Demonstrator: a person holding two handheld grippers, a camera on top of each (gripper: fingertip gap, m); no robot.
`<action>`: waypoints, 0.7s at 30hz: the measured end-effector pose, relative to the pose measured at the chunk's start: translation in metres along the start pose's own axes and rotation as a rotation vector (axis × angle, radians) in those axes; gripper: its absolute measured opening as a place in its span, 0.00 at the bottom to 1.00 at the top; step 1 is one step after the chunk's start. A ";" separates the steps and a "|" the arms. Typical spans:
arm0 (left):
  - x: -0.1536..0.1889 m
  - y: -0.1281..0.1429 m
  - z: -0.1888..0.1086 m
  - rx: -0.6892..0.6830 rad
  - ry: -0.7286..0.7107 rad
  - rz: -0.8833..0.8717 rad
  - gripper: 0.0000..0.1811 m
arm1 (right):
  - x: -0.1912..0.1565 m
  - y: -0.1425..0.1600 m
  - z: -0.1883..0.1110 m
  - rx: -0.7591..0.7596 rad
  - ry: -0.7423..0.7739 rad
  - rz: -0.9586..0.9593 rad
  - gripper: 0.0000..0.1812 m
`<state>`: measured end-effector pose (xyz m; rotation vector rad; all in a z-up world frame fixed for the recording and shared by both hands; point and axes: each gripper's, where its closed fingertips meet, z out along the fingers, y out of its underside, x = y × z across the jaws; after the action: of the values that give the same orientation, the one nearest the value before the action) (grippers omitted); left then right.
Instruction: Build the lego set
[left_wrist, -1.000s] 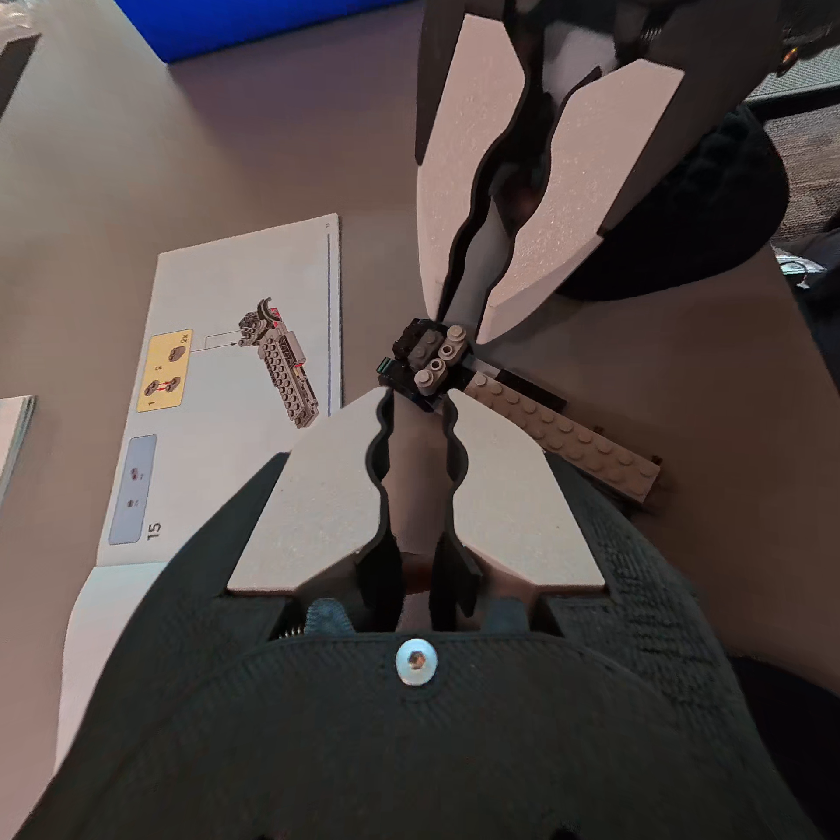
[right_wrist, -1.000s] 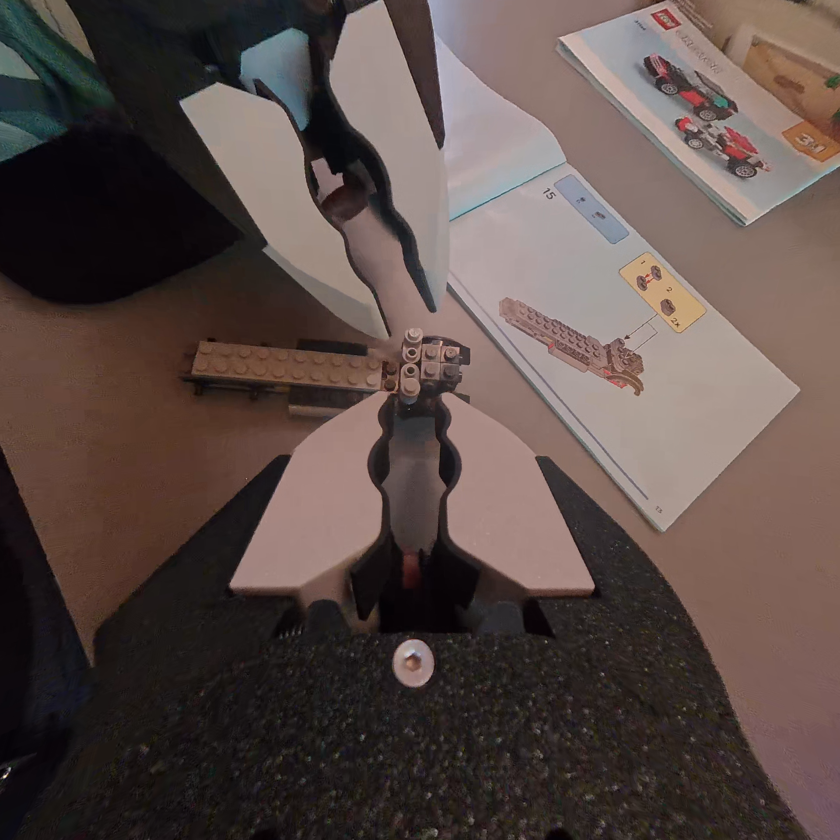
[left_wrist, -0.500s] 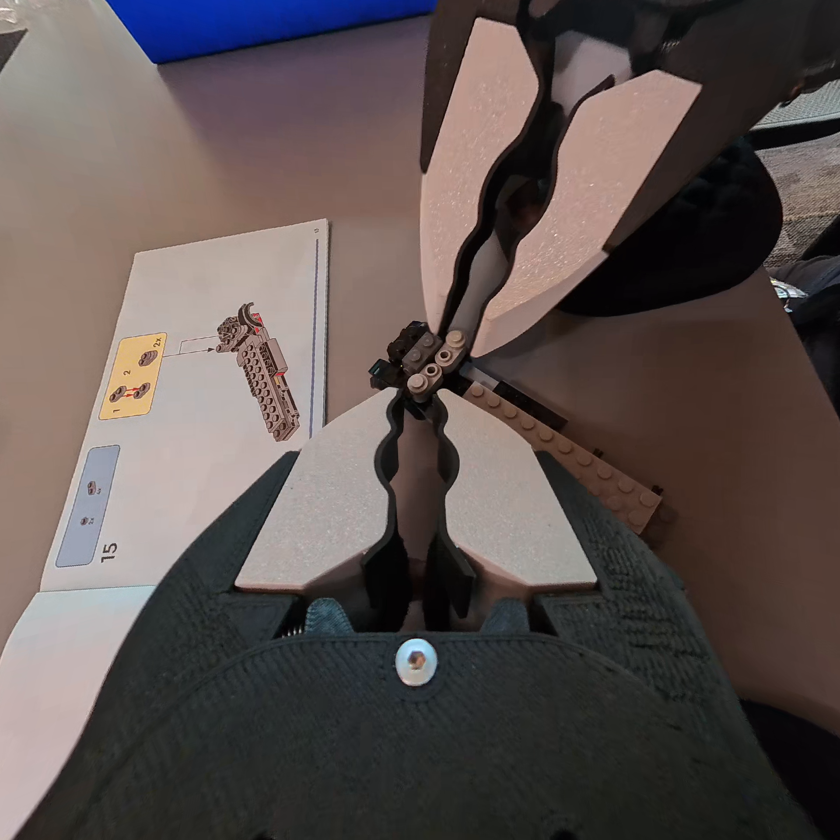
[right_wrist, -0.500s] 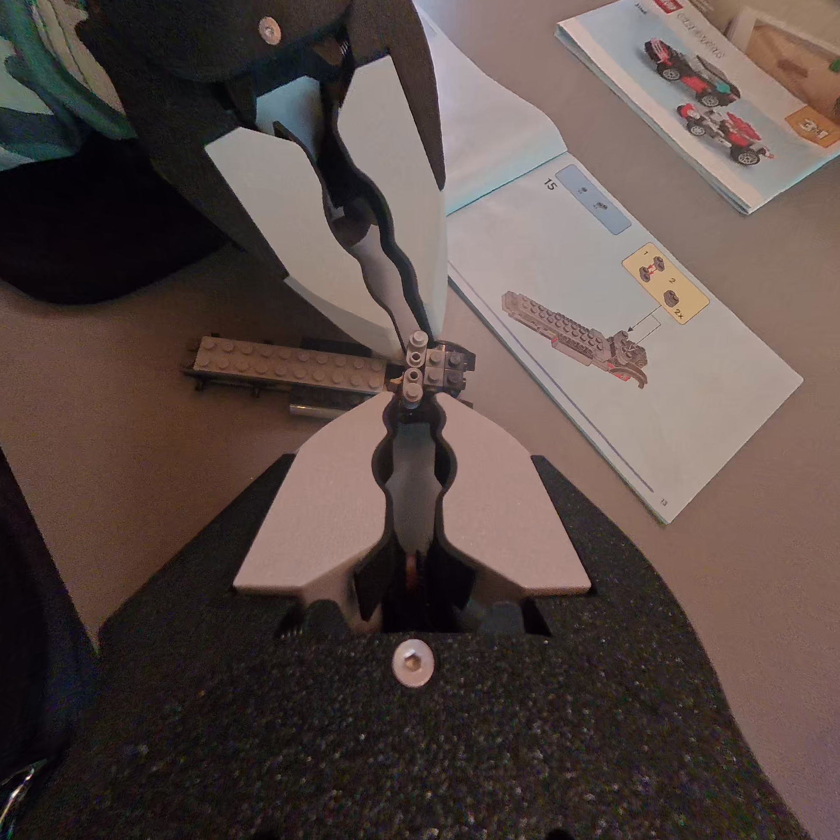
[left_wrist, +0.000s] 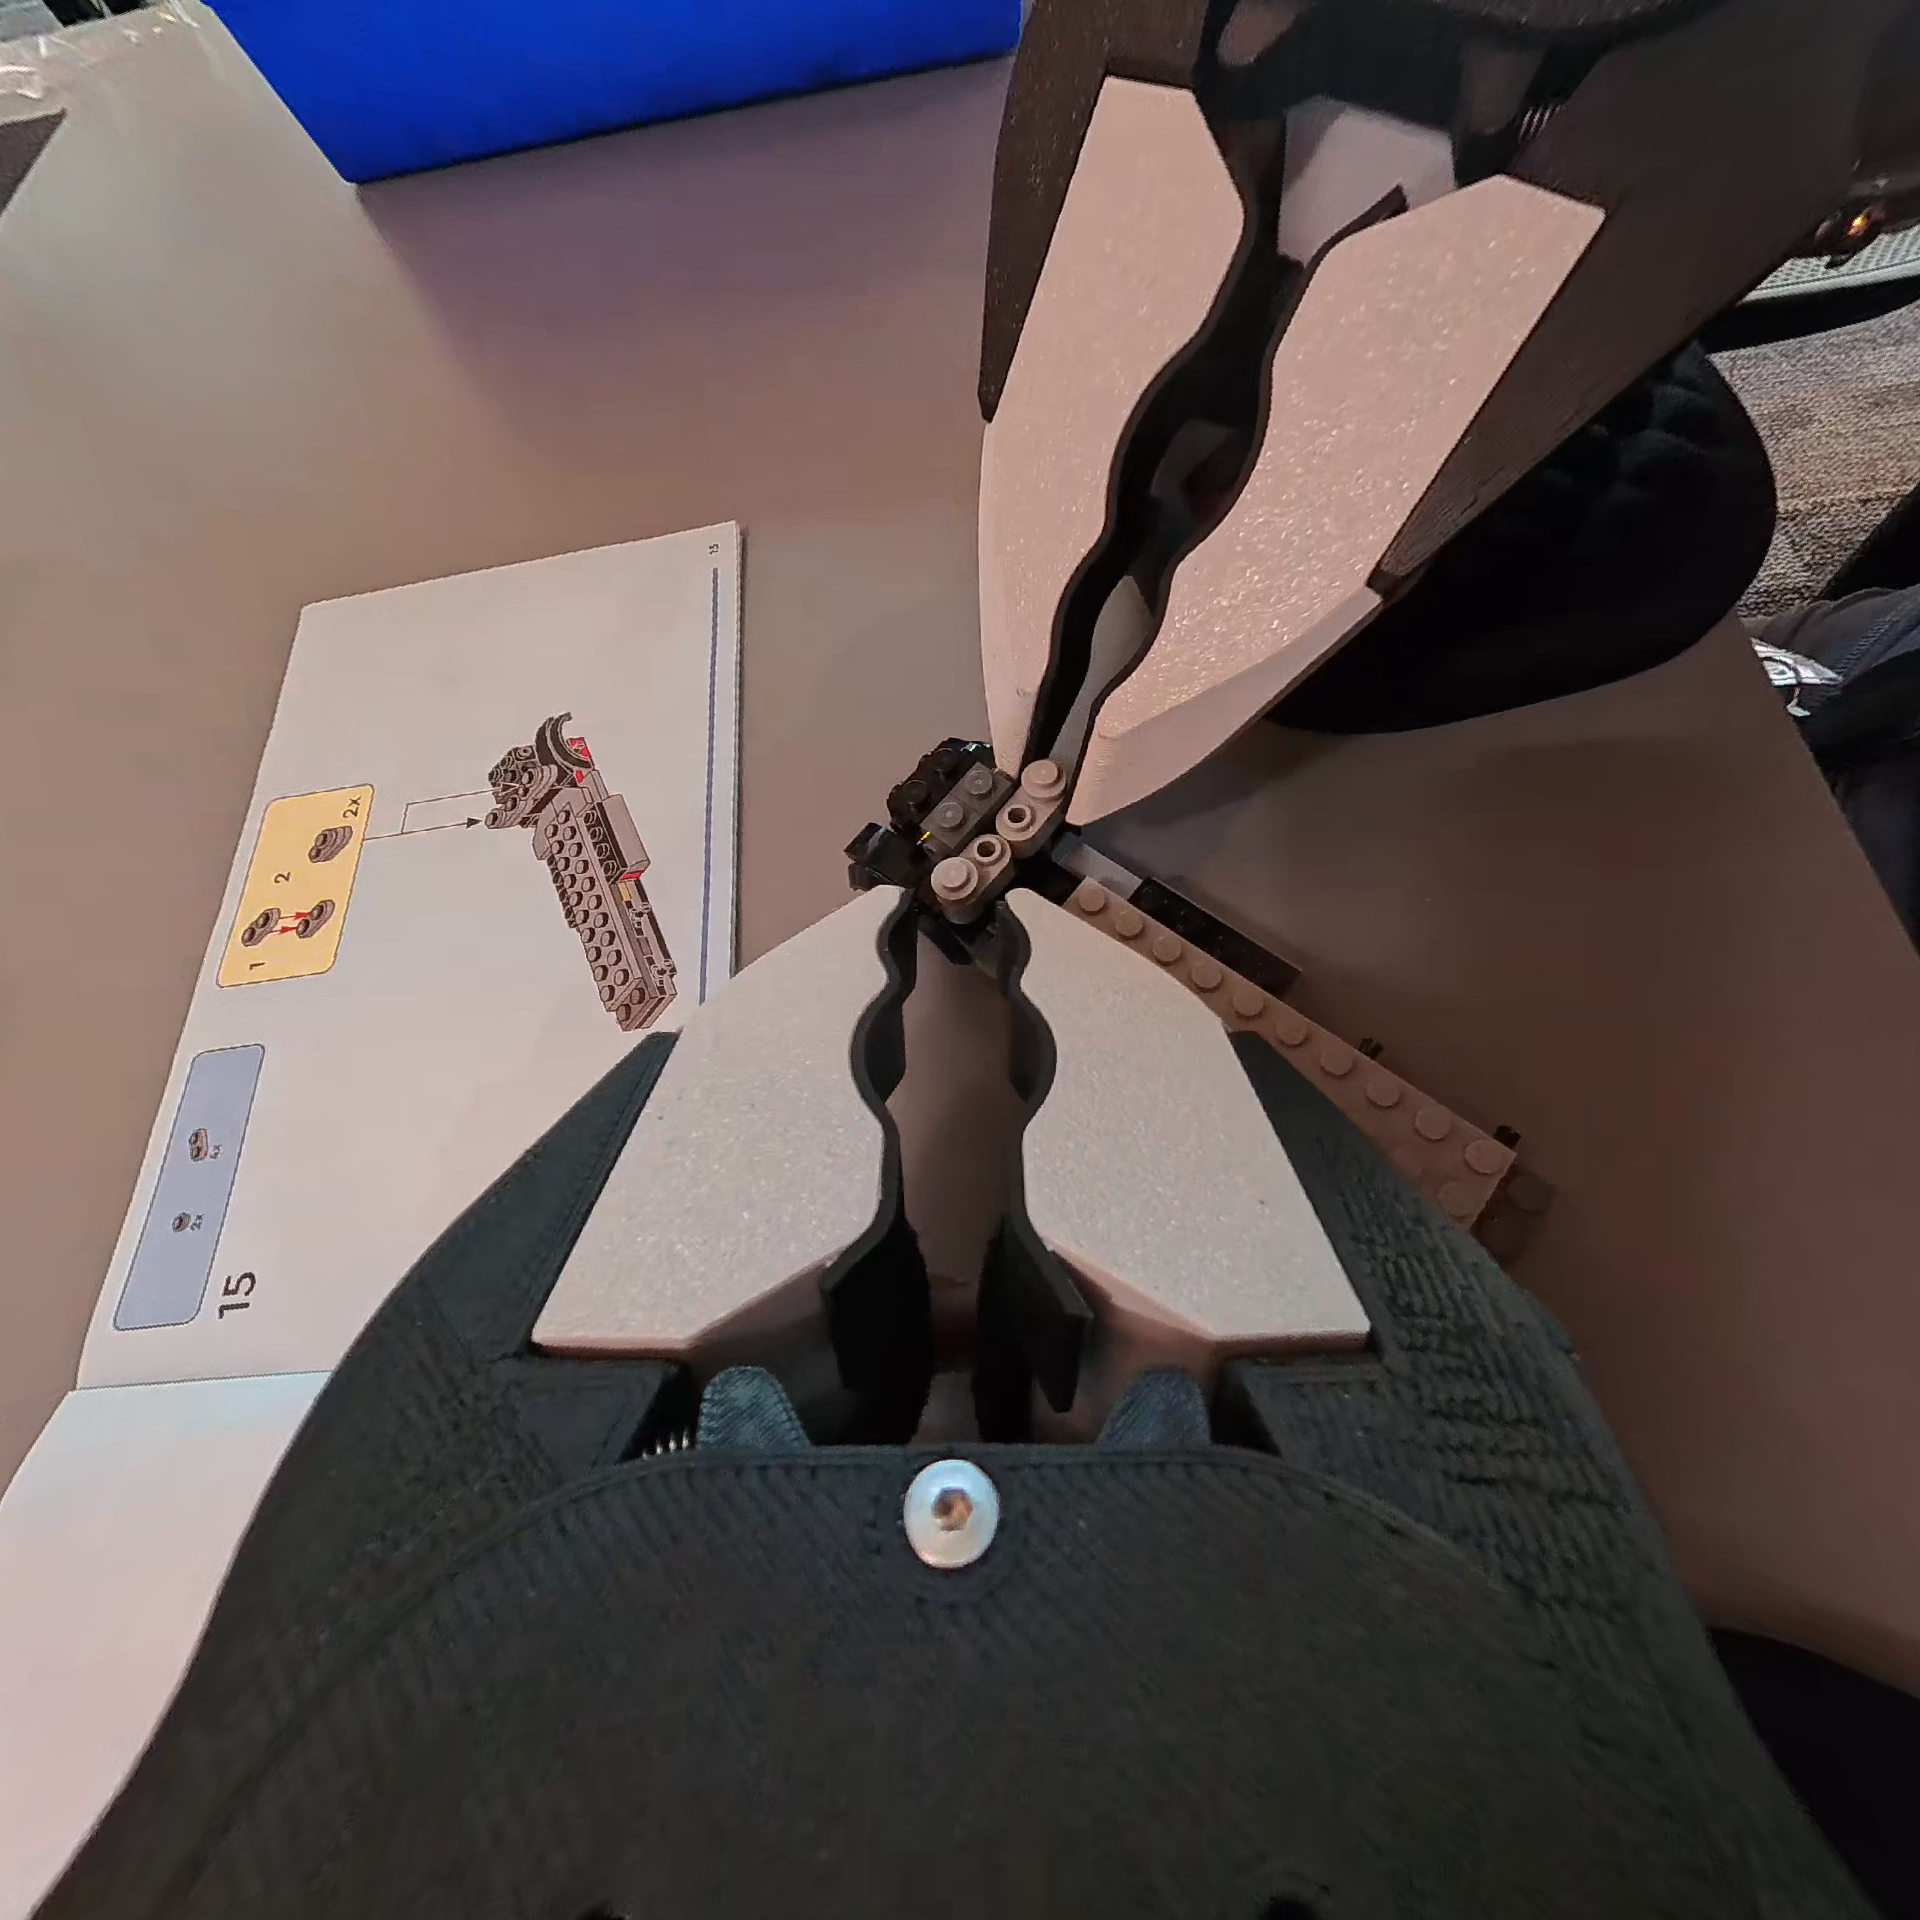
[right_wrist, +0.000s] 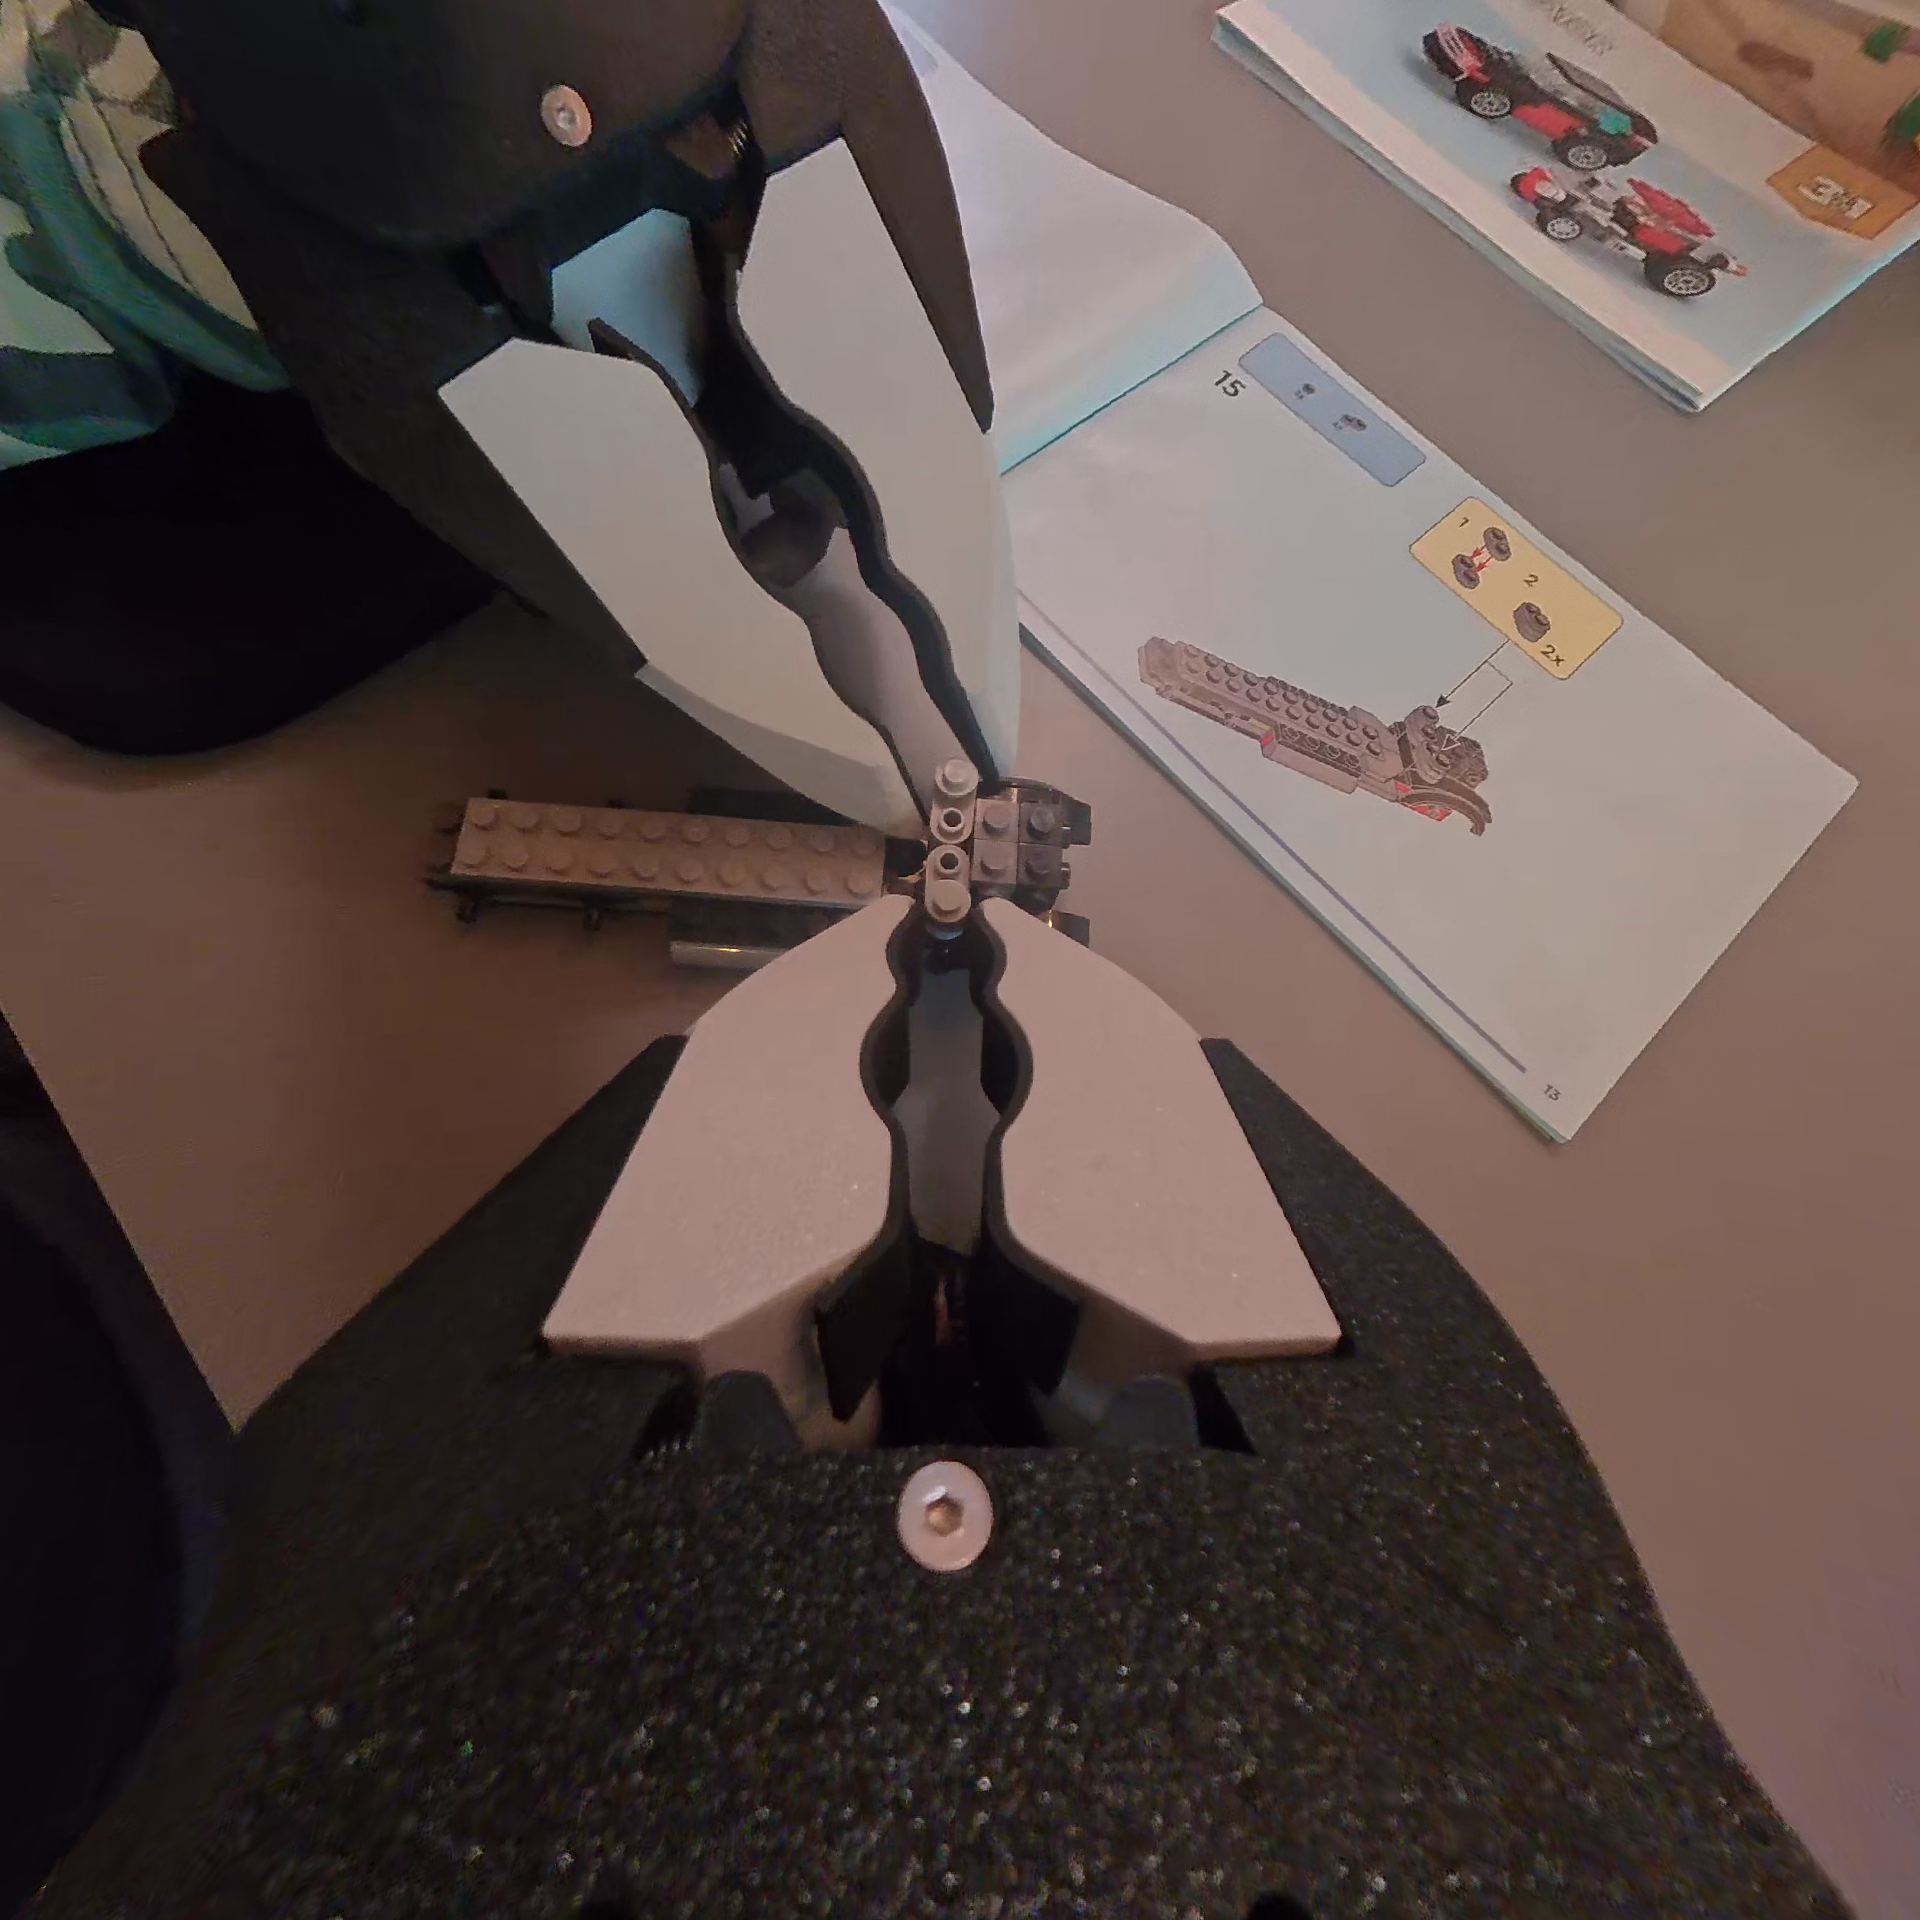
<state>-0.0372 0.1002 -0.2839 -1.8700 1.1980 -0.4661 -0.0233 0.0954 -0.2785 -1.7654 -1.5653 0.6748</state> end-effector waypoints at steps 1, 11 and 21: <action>0.000 0.000 0.000 0.001 -0.001 -0.003 0.06 | 0.001 0.000 0.000 0.000 0.006 0.004 0.04; 0.000 -0.001 0.000 0.005 0.001 -0.015 0.07 | 0.000 0.000 0.000 0.001 0.006 0.008 0.04; 0.003 -0.004 0.002 0.019 0.005 -0.005 0.08 | -0.001 0.000 0.000 -0.002 0.002 0.009 0.04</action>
<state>-0.0320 0.0994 -0.2817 -1.8571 1.1886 -0.4832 -0.0235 0.0948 -0.2789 -1.7748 -1.5575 0.6758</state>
